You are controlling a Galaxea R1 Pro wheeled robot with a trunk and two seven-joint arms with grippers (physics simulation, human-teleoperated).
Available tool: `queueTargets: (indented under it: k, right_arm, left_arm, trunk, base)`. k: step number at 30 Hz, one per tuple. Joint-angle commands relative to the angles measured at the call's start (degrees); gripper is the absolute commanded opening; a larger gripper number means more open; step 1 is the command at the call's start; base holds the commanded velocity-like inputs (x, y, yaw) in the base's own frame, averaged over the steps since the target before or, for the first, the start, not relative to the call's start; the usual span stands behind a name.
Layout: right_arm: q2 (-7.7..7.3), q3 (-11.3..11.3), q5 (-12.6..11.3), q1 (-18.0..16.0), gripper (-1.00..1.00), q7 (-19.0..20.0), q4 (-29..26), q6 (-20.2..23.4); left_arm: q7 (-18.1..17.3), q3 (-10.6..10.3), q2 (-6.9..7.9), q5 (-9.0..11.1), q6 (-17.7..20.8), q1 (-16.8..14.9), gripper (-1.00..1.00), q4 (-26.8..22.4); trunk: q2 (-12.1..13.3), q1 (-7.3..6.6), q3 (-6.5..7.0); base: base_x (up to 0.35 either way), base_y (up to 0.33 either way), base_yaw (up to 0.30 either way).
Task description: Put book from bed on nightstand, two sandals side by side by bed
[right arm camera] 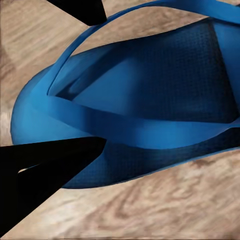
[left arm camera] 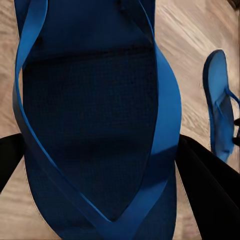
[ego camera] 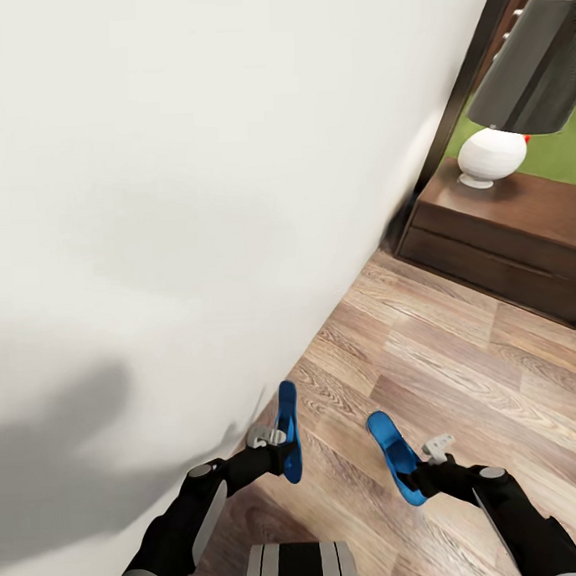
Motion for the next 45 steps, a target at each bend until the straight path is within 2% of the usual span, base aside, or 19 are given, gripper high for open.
queueTargets:
  k: [1,3,4,7,12,16,19,24,32,38,45]
  right_arm:
    - [-0.19,-1.27,-0.90,-0.01,-1.00,1.25,-0.08,0.33]
    - [-1.26,-3.53,-3.19,-0.01,-1.00,3.61,0.07,0.35]
    - [-3.77,-7.08,-6.52,-0.01,-1.00,7.81,0.51,0.46]
    - [-6.01,-10.60,-10.00,0.01,-1.00,11.38,1.10,0.73]
    - [-7.04,-12.45,-12.77,0.15,-1.00,13.15,2.51,0.79]
    - [-7.13,-12.71,-12.99,0.23,-1.00,13.24,6.46,0.78]
    - [-7.22,-12.77,-13.00,0.26,-1.00,13.25,9.24,0.77]
    - [-7.42,-12.81,-13.04,0.37,-1.00,13.29,10.20,0.77]
    - [-7.51,-12.84,-13.04,0.43,-1.00,13.29,10.66,0.83]
    - [-7.52,-12.98,-13.07,0.45,-1.00,13.34,15.85,0.81]
    - [-7.51,-12.95,-13.16,0.52,-1.00,13.33,17.83,0.79]
  left_arm:
    - [-0.23,0.00,0.01,0.39,0.53,-0.01,-1.00,-0.05]
    - [-0.36,0.02,0.02,0.37,0.53,-0.01,-1.00,-0.05]
    - [-0.44,0.01,0.03,0.38,0.53,-0.01,-1.00,-0.05]
    - [-0.48,-0.04,0.03,0.40,0.53,-0.01,-1.00,-0.05]
    - [-0.42,-0.06,-0.03,0.40,0.48,-0.01,-1.00,-0.05]
    - [-0.41,-0.06,-0.03,0.40,0.47,-0.01,-1.00,-0.05]
    - [-0.41,-0.06,-0.05,0.40,0.46,-0.01,-1.00,-0.05]
    - [-0.41,-0.06,-0.06,0.40,0.48,-0.01,-1.00,-0.05]
    - [-0.41,-0.06,-0.07,0.40,0.53,-0.01,-1.00,-0.05]
    - [-0.41,-0.09,-0.12,0.40,0.53,-0.01,-1.00,-0.05]
    - [-0.50,-0.04,0.07,0.46,0.60,0.03,-1.00,0.00]
  trunk:
    - [0.00,-0.03,0.19]
    - [0.03,-0.08,0.63]
    - [0.04,-0.11,0.85]
    - [0.08,-0.19,1.52]
    - [0.15,-0.31,2.63]
    - [0.20,-0.42,3.51]
    - [0.20,-0.42,3.51]
    - [0.20,-0.42,3.51]
    - [0.20,-0.42,3.65]
    - [0.20,-0.42,3.66]
    - [0.20,-0.42,3.77]
  base:
    - [0.000,0.000,0.000]
    - [0.000,0.000,0.000]
    - [0.000,0.000,0.000]
    - [0.000,0.000,0.000]
    - [0.000,0.000,0.000]
    - [0.000,0.000,0.000]
    - [0.000,0.000,0.000]
    - [0.000,0.000,-0.047]
    - [0.000,0.000,-0.285]
    - [0.000,0.000,-0.299]
    - [0.000,0.000,-0.300]
